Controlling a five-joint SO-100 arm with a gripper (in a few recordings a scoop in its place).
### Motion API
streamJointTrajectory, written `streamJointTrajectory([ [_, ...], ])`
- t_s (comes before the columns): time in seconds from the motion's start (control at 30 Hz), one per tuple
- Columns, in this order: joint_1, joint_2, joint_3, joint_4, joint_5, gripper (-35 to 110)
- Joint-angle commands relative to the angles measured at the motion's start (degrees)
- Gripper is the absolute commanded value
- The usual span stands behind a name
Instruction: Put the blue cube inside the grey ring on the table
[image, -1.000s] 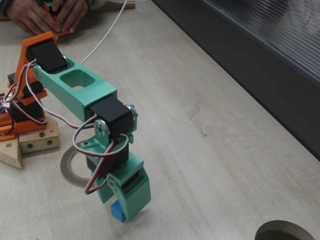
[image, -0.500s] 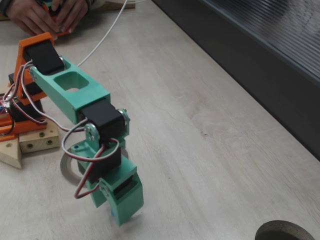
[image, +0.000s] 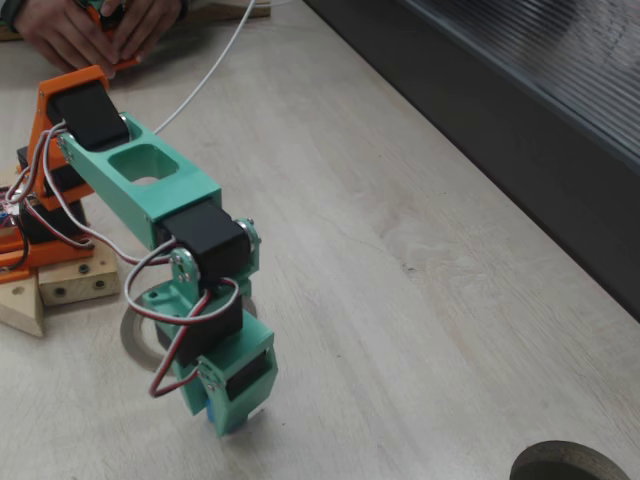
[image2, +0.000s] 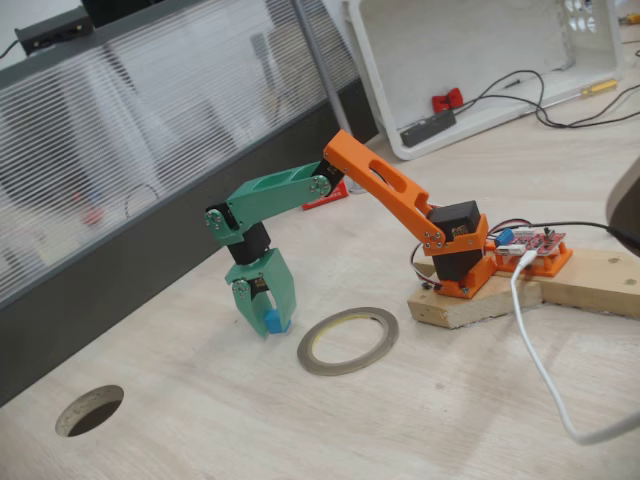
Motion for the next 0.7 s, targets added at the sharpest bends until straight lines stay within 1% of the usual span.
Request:
streamJointTrajectory([
  [0.0,0.62,0.79,-0.53,0.88,0.44,26],
  [0.33,0.62,0.97,-0.44,0.88,0.44,25],
  [0.57,0.62,1.05,-0.53,0.35,0.62,9],
  [0.67,0.62,1.05,-0.53,0.35,0.62,6],
])
